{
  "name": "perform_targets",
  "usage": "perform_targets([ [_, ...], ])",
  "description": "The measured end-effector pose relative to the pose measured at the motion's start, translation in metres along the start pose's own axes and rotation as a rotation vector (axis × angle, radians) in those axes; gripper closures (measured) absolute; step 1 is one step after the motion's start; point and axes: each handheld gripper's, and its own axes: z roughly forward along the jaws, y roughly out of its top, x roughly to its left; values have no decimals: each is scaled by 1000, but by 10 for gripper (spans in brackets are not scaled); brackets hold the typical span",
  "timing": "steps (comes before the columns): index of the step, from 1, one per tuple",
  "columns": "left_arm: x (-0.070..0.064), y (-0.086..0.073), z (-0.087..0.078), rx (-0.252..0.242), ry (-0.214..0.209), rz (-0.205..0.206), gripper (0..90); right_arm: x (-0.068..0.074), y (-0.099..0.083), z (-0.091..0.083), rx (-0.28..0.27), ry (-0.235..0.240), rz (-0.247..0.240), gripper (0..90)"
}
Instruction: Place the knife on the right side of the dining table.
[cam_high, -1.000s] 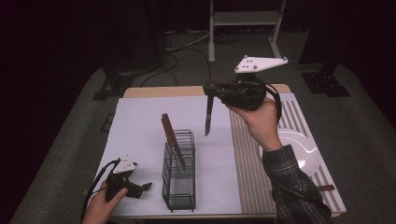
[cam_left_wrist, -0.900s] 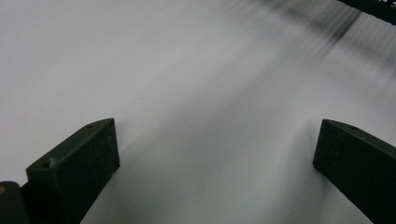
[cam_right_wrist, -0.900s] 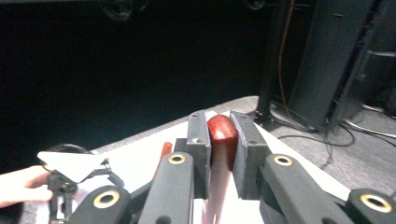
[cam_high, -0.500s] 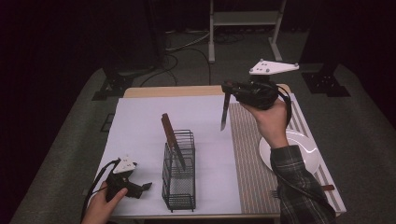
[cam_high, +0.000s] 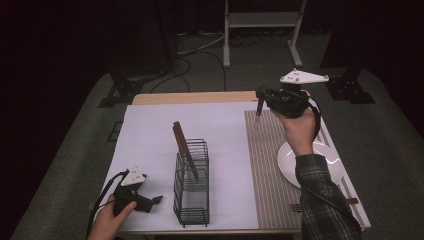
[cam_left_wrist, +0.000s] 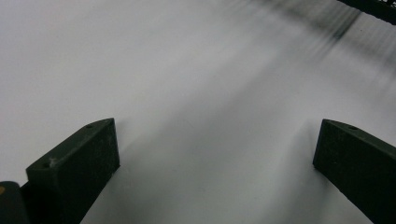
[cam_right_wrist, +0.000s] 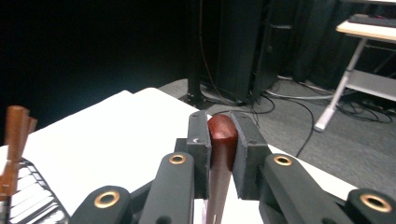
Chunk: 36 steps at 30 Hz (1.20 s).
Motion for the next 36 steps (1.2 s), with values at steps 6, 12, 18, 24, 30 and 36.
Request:
perform_targets([
  [6,0,0,0,-2,1,0,0,-13,-12,6,9,-48,10,787],
  [12,0,0,0,-2,1,0,0,-24,-25,14,31,-100,21,787],
  [18,0,0,0,0,1,2,0,-35,-37,22,45,-143,38,787],
  [24,0,0,0,0,0,0,0,-42,-46,26,63,-154,59,787],
  [30,0,0,0,0,1,1,0,-49,-52,27,58,-153,77,786],
  [36,0,0,0,0,0,1,0,-55,-53,24,59,-158,70,774],
])
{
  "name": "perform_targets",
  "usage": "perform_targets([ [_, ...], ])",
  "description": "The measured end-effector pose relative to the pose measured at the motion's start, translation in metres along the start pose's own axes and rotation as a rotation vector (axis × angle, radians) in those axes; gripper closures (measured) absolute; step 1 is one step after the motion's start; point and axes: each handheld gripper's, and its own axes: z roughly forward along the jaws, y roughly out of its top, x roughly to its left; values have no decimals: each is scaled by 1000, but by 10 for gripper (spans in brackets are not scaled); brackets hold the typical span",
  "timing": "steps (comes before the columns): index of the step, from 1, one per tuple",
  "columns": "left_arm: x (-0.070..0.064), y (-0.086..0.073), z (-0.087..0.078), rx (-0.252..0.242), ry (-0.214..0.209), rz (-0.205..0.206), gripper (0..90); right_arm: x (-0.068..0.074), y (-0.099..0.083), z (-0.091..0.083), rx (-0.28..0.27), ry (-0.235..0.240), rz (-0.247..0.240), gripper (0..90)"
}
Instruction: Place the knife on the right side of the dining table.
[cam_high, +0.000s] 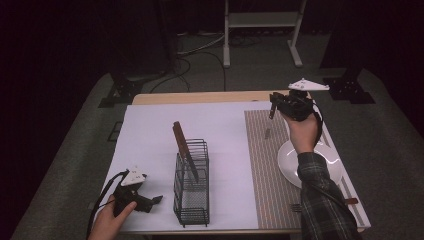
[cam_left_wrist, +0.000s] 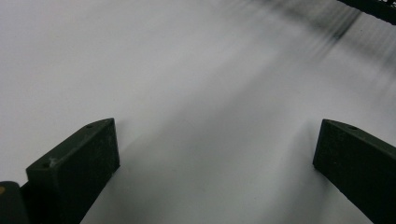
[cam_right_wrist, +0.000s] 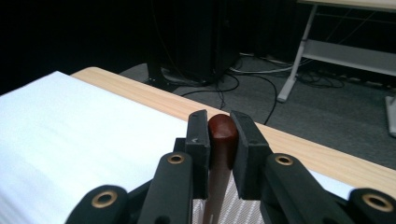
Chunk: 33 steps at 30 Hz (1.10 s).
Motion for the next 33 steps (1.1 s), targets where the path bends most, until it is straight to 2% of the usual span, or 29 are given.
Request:
perform_targets([
  [12,0,0,0,0,1,1,0,-18,-8,-11,7,-40,-19,734],
  [21,0,0,0,1,-1,-1,0,-39,-21,-21,13,-92,28,701],
  [33,0,0,0,2,2,1,0,-53,-34,-26,30,-145,75,653],
])
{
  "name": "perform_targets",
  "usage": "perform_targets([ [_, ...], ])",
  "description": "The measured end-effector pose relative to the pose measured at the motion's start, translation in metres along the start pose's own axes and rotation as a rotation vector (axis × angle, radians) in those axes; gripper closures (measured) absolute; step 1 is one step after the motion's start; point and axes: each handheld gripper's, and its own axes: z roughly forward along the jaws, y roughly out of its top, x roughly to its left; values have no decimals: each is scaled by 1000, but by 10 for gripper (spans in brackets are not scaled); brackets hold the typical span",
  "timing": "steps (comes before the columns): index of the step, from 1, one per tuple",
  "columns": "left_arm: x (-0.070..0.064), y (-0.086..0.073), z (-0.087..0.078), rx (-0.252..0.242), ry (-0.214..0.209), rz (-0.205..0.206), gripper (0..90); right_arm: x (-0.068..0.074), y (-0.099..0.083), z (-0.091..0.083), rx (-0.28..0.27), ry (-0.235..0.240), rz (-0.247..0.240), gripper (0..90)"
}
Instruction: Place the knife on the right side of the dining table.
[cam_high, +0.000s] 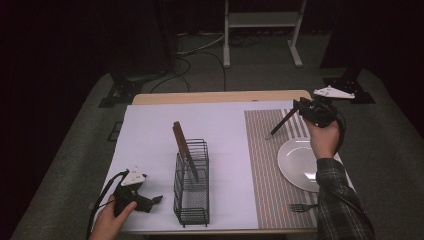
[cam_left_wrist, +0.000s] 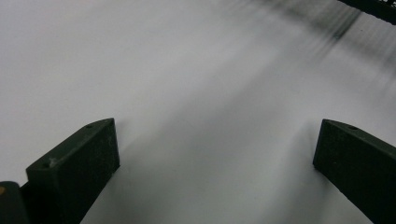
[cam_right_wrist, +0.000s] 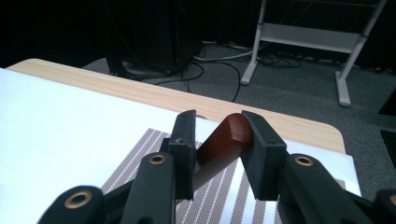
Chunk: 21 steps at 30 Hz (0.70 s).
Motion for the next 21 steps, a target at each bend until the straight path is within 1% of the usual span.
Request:
perform_targets([
  [10,0,0,0,0,-1,-2,0,-14,-14,0,23,-35,50,591],
  [13,0,0,0,0,-1,-3,0,-18,-18,0,33,-44,57,571],
  [15,0,0,0,0,-2,-3,0,-21,-21,0,38,-50,63,562],
  [18,0,0,0,0,-1,-2,0,-24,-25,1,43,-58,85,552],
  [21,0,0,0,0,-1,-2,0,-26,-28,1,50,-65,90,535],
])
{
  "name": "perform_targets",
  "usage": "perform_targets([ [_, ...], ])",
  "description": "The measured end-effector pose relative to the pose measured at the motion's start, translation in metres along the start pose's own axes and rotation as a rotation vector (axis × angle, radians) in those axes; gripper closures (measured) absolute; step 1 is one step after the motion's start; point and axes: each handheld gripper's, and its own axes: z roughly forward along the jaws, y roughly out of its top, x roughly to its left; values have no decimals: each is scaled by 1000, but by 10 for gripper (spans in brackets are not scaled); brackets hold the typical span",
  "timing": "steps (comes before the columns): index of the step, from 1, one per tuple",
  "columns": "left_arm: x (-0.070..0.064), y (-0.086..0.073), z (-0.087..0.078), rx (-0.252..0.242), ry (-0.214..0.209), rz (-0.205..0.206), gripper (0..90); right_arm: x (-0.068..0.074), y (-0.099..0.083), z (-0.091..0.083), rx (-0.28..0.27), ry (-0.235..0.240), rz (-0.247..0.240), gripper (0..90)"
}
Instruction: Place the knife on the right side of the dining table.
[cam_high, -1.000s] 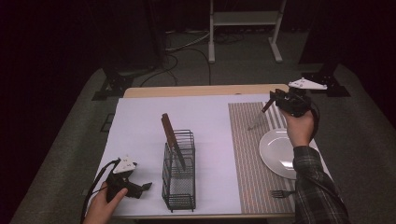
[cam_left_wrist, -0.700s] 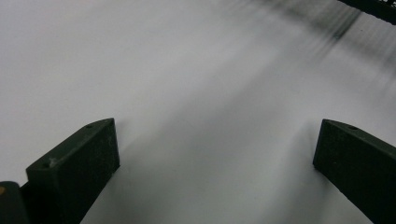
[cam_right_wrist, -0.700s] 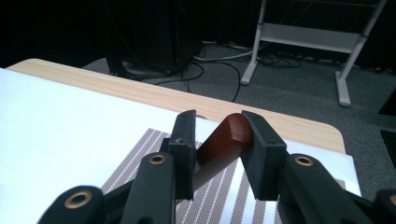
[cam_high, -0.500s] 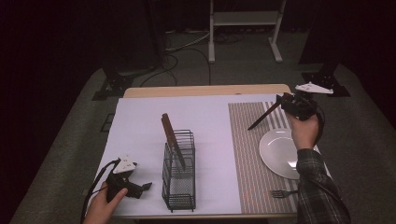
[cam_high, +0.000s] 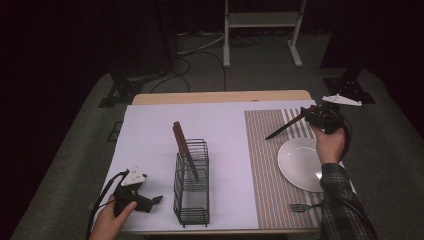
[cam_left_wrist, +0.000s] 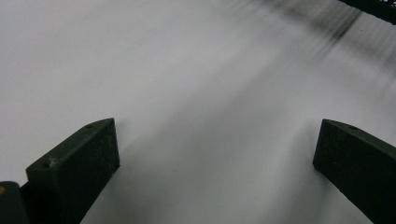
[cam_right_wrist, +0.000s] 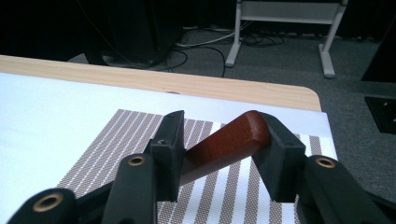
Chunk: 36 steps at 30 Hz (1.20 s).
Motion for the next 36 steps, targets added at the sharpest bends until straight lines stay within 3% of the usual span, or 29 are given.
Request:
perform_targets([
  [16,0,0,0,0,-1,-1,0,-13,-17,1,25,-13,40,471],
  [36,0,0,0,1,0,0,0,-35,-38,16,108,-27,150,385],
])
